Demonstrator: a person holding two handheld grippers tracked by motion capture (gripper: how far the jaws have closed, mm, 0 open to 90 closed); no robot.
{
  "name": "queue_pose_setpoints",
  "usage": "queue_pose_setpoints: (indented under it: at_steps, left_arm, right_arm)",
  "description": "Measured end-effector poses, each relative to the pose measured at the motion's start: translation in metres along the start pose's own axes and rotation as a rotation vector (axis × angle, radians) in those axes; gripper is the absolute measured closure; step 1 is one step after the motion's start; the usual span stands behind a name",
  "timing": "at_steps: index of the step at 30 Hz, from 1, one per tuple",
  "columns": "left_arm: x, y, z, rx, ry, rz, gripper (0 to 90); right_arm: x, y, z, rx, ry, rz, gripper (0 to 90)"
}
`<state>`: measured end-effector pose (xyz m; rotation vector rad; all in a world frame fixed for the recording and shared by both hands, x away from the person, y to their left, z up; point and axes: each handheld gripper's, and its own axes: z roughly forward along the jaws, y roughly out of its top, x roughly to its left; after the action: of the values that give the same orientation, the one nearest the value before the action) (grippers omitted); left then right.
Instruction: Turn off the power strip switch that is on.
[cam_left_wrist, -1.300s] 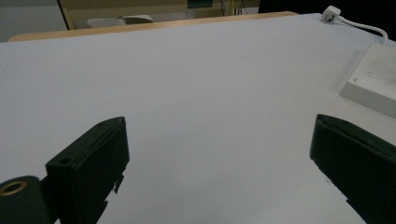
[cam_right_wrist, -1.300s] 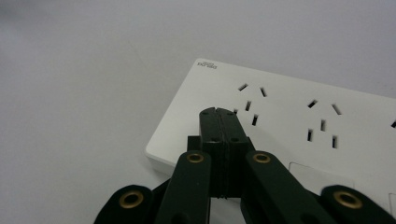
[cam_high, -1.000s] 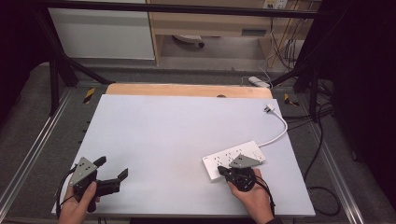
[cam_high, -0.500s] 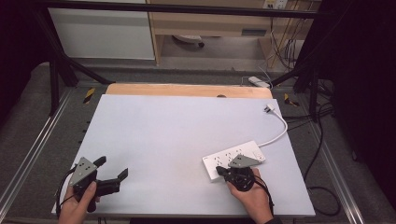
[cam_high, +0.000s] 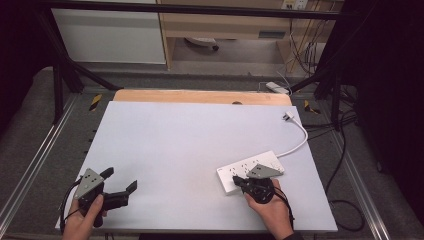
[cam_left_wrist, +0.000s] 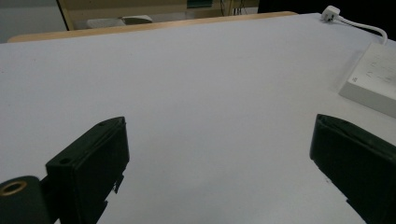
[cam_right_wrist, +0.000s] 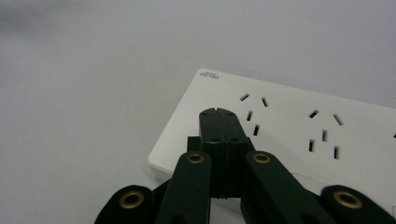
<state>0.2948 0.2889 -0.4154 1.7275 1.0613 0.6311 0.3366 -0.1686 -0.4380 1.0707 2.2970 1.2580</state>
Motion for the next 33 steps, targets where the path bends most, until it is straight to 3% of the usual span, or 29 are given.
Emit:
queue_pose_setpoints:
  at_steps: [33]
  left_arm:
    - [-0.001, 0.0, 0.0, 0.001, 0.007, 0.008, 4.5]
  right_arm:
    - [-0.011, 0.006, -0.007, -0.072, -0.011, 0.023, 90.0]
